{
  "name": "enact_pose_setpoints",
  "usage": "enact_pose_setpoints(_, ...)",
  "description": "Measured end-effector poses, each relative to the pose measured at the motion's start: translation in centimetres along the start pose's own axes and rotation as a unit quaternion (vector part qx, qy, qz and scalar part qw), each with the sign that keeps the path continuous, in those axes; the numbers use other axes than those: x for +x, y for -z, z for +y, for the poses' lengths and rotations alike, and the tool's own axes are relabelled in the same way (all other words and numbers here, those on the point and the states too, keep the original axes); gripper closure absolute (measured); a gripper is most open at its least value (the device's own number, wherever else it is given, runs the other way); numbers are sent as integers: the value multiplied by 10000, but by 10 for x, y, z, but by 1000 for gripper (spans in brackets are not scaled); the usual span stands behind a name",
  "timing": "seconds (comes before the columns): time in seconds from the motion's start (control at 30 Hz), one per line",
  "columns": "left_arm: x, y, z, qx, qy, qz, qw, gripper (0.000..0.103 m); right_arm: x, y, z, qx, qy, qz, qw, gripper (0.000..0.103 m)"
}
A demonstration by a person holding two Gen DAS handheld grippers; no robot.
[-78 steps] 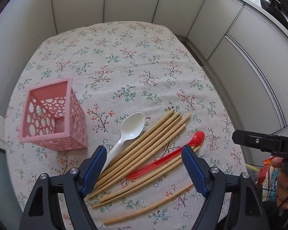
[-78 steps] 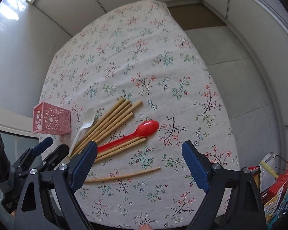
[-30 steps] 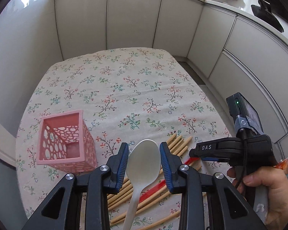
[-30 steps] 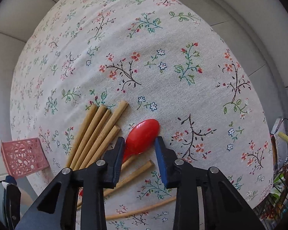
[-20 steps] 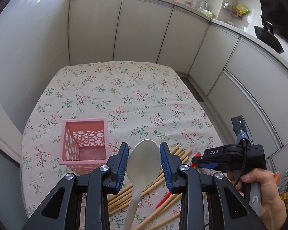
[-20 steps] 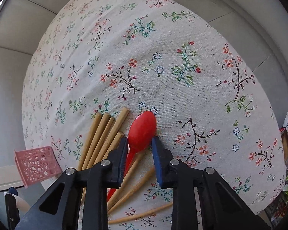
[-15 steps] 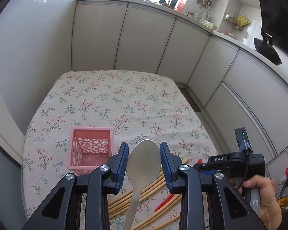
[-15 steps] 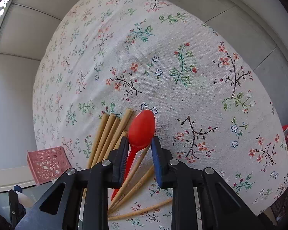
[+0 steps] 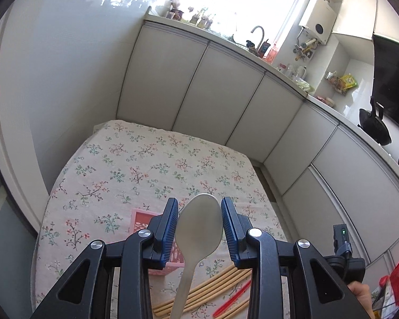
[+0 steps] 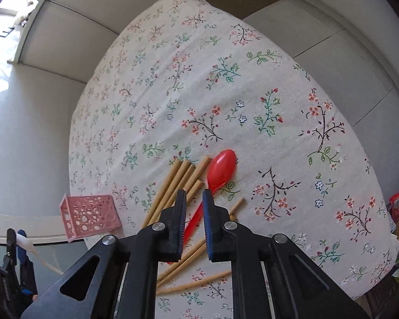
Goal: Organize utensils
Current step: 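Lift the white spoon into the pink holder with the left tool while the right tool carries the red spoon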
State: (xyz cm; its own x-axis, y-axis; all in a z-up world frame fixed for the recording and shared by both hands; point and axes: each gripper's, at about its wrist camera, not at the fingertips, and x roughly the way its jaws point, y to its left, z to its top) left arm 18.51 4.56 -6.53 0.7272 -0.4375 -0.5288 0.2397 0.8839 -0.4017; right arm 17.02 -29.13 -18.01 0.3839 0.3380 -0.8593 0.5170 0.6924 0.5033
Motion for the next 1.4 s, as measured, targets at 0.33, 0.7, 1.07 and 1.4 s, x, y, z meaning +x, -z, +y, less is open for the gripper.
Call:
enact_pose_setpoints(0.33, 9, 8, -5, 130, -126, 181, 9997, 69, 58, -20, 8, -262, 1308, 416, 9902, 65)
enact_pose_setpoints(0.7, 4, -1, 10, -151, -79, -217, 9996, 69, 60, -18, 23, -430, 1608, -29, 9861, 71)
enact_pose_setpoints(1.07, 5, -21, 15, -182, -181, -1628, 9863, 69, 0, -9, 17, -414, 412, -443, 9973, 73)
enact_pose_setpoints(1.4, 41, -17, 27, -205, -718, -1997, 9770, 69, -52, -3, 40, -743, -145, -1128, 9907, 74)
